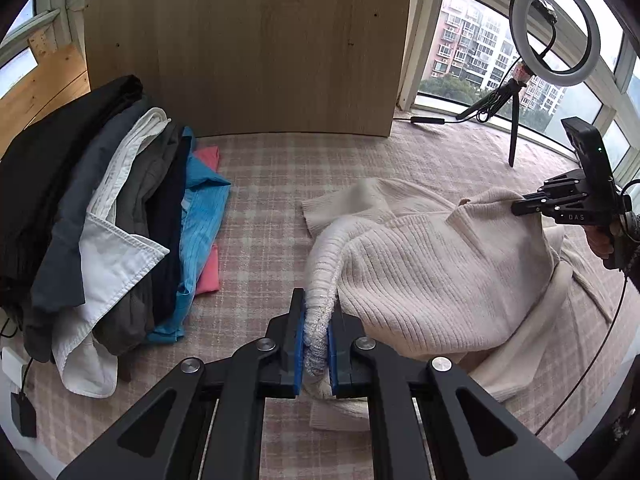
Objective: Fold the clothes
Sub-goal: 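Lift the cardigan edge with the left gripper while the right gripper holds another edge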
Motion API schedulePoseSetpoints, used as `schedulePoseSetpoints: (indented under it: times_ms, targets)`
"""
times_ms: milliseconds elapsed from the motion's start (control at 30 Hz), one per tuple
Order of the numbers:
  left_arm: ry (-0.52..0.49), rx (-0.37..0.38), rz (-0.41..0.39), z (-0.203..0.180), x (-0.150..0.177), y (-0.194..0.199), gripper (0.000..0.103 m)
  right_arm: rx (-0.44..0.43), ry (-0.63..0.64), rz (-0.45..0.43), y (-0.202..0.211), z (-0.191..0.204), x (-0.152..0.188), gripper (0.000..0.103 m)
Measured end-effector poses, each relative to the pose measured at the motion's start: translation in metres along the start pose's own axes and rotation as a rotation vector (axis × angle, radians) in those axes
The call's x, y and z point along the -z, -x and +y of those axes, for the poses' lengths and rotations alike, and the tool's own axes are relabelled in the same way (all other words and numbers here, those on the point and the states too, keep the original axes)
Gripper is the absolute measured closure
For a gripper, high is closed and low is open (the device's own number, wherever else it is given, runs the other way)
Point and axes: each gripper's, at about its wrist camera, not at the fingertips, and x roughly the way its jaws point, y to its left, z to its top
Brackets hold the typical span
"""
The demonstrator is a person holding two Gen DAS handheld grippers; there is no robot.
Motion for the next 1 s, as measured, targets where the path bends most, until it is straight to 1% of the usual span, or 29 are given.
schedulePoseSetpoints:
  times_ms: [67, 100, 167, 233, 333, 433, 500, 567, 633, 733, 833, 900, 967, 1000]
  targets:
    - [-0.010, -0.002, -0.034, -0.002, -0.004, 0.014, 0.095, -0.010, -0.019, -0.078, 0.028, 0.002, 0.001, 0.097]
    - [-0.014, 0.001, -0.053, -0.003, -0.008, 0.023, 0.095, 0.006, -0.028, -0.119, 0.045, 0.004, 0.001, 0.097]
    - [-0.027, 0.029, -0.092, -0.008, -0.022, 0.044, 0.095, 0.066, -0.029, -0.211, 0.086, 0.008, -0.002, 0.097]
    - [-0.070, 0.041, -0.158, -0.015, -0.044, 0.074, 0.095, 0.129, -0.044, -0.322, 0.136, 0.012, -0.008, 0.097]
    - [-0.160, 0.044, -0.298, -0.032, -0.082, 0.136, 0.095, 0.230, -0.076, -0.498, 0.221, 0.023, -0.015, 0.097]
    - [-0.239, 0.055, -0.430, -0.047, -0.116, 0.207, 0.095, 0.330, -0.095, -0.655, 0.306, 0.047, -0.013, 0.097]
    - [-0.293, 0.021, -0.516, -0.057, -0.131, 0.254, 0.095, 0.390, -0.091, -0.745, 0.358, 0.069, -0.008, 0.097]
    - [-0.339, -0.008, -0.585, -0.065, -0.139, 0.296, 0.095, 0.457, -0.068, -0.819, 0.400, 0.095, -0.002, 0.097]
    - [-0.388, -0.038, -0.638, -0.074, -0.140, 0.332, 0.095, 0.524, -0.047, -0.872, 0.432, 0.120, 0.003, 0.097]
    - [-0.463, -0.092, -0.692, -0.087, -0.135, 0.367, 0.095, 0.569, -0.040, -0.923, 0.464, 0.148, 0.011, 0.097]
    - [-0.510, -0.118, -0.714, -0.094, -0.127, 0.384, 0.095, 0.620, -0.029, -0.953, 0.479, 0.172, 0.021, 0.097]
    - [-0.513, -0.113, -0.725, -0.093, -0.119, 0.393, 0.095, 0.619, -0.021, -0.967, 0.484, 0.184, 0.030, 0.097]
    - [-0.513, -0.105, -0.738, -0.090, -0.107, 0.401, 0.095, 0.640, -0.008, -0.967, 0.485, 0.196, 0.039, 0.097]
    - [-0.517, -0.115, -0.745, -0.088, -0.104, 0.404, 0.095, 0.642, 0.001, -0.963, 0.484, 0.201, 0.043, 0.097]
